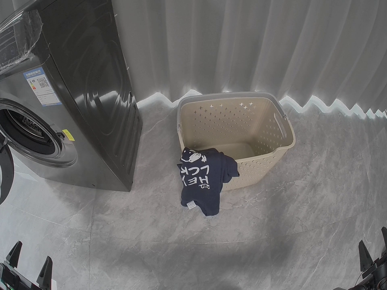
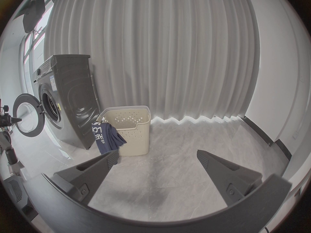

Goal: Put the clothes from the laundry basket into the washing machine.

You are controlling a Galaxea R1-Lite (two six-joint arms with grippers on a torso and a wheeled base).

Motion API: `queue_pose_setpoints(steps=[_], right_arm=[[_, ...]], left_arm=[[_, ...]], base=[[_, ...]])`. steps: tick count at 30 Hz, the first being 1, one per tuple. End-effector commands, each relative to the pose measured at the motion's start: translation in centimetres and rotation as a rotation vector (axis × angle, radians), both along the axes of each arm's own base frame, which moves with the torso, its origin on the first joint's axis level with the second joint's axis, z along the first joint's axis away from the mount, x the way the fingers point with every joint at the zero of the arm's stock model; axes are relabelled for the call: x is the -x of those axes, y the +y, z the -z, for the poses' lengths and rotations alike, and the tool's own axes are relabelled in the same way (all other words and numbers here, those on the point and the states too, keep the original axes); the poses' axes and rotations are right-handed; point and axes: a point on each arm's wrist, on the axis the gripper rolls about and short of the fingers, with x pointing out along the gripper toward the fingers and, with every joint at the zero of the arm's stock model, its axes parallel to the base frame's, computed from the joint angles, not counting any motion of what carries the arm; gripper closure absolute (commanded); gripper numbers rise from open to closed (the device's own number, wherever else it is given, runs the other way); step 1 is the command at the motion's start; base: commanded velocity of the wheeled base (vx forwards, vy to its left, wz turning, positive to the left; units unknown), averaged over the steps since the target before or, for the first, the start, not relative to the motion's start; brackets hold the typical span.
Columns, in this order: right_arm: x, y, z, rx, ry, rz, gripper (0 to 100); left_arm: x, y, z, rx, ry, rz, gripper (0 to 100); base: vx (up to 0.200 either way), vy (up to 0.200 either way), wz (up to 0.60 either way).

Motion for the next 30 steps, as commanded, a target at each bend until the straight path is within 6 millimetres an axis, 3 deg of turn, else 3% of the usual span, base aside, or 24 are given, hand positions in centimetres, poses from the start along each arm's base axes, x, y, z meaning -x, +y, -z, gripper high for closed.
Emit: queue_pose_setpoints(steps=[1, 15, 27, 30], right_arm=[[0.0, 0.0, 0.5, 0.0, 0.001, -0.002, 0], [0.0, 0.0, 0.5, -0.001, 0.001, -0.001, 0], [0.0, 0.0, 0.5, -0.001, -0.001, 0.001, 0], [0.8, 0.0, -2.3, -0.001, -0.123, -0.007, 0]], left_arm=[[0.0, 0.0, 0.5, 0.001, 0.001, 0.0, 0], [0.0, 0.0, 0.5, -0.005, 0.001, 0.0, 0], [0.0, 0.0, 0.5, -0.008, 0.001, 0.001, 0], [0.0, 0.0, 0.5, -0.008, 0.001, 0.0, 0]], base=[[0.0, 0.2, 0.0], [0.0, 0.029, 0.0], [0.2, 0.0, 0.0], [0.0, 0.0, 0.0]])
